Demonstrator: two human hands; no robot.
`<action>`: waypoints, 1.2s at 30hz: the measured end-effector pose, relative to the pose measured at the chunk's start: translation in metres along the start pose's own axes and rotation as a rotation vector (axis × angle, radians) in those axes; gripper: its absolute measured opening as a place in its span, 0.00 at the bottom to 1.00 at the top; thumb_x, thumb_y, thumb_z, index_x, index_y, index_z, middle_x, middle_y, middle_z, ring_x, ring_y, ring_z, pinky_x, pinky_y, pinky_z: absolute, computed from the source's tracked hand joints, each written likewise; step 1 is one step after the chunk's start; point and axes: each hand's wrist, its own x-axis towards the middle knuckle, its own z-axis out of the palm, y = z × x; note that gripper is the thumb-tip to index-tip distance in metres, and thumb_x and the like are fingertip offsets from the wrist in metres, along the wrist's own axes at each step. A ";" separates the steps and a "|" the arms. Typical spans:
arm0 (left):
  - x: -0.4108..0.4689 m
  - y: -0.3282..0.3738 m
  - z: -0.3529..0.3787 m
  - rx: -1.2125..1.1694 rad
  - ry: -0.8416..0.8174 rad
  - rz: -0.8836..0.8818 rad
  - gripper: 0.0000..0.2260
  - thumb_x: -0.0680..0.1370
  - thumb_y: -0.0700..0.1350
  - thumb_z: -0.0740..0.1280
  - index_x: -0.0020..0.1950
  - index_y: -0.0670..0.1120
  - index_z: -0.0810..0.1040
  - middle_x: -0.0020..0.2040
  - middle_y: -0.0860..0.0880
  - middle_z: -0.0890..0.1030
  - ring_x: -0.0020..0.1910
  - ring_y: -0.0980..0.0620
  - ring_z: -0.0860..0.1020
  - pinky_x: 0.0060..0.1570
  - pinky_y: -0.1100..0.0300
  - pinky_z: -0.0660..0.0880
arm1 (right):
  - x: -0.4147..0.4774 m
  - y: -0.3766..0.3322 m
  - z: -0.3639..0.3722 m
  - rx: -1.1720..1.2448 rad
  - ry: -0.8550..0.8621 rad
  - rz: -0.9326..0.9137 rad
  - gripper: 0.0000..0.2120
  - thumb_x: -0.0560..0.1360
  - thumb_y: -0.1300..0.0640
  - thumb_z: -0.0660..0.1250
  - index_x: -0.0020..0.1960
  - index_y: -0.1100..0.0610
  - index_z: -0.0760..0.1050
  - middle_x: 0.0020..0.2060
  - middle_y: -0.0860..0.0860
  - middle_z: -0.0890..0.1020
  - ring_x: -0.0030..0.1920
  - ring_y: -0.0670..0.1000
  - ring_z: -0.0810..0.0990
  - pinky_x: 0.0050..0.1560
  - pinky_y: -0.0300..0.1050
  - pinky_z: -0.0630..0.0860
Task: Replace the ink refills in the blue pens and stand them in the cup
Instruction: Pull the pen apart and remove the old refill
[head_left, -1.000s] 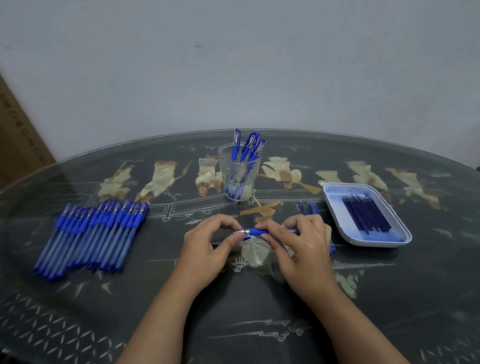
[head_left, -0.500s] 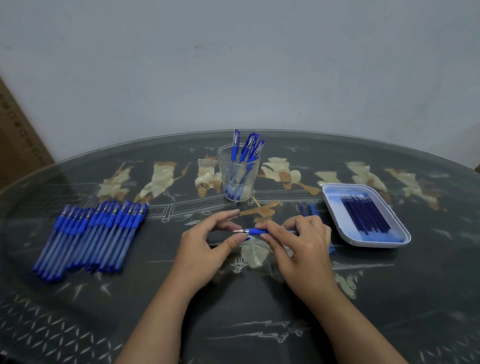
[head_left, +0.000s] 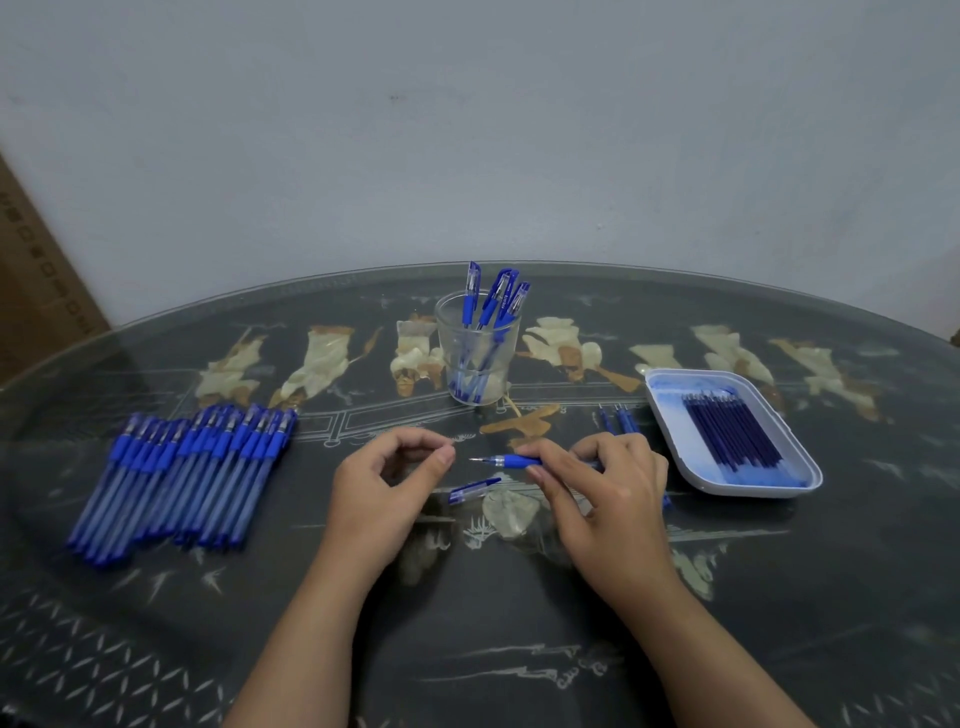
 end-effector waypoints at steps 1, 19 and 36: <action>0.001 0.001 -0.003 0.027 0.000 -0.002 0.04 0.73 0.38 0.74 0.43 0.47 0.84 0.40 0.53 0.85 0.41 0.61 0.81 0.43 0.72 0.74 | 0.000 0.000 0.000 0.000 -0.001 0.007 0.11 0.78 0.44 0.61 0.56 0.41 0.81 0.38 0.43 0.70 0.43 0.47 0.68 0.48 0.44 0.59; 0.009 0.000 -0.016 0.698 -0.202 0.078 0.11 0.71 0.46 0.71 0.43 0.64 0.77 0.42 0.63 0.79 0.50 0.62 0.73 0.60 0.52 0.67 | 0.000 -0.002 -0.002 0.008 -0.010 0.067 0.12 0.77 0.44 0.62 0.58 0.41 0.80 0.39 0.42 0.72 0.43 0.46 0.70 0.51 0.47 0.60; -0.004 0.028 0.003 -0.051 -0.303 0.023 0.12 0.62 0.48 0.78 0.44 0.51 0.83 0.42 0.48 0.85 0.44 0.51 0.83 0.46 0.59 0.80 | 0.032 -0.034 -0.049 0.524 -0.129 0.529 0.05 0.66 0.48 0.77 0.38 0.38 0.82 0.35 0.41 0.84 0.41 0.45 0.82 0.51 0.47 0.77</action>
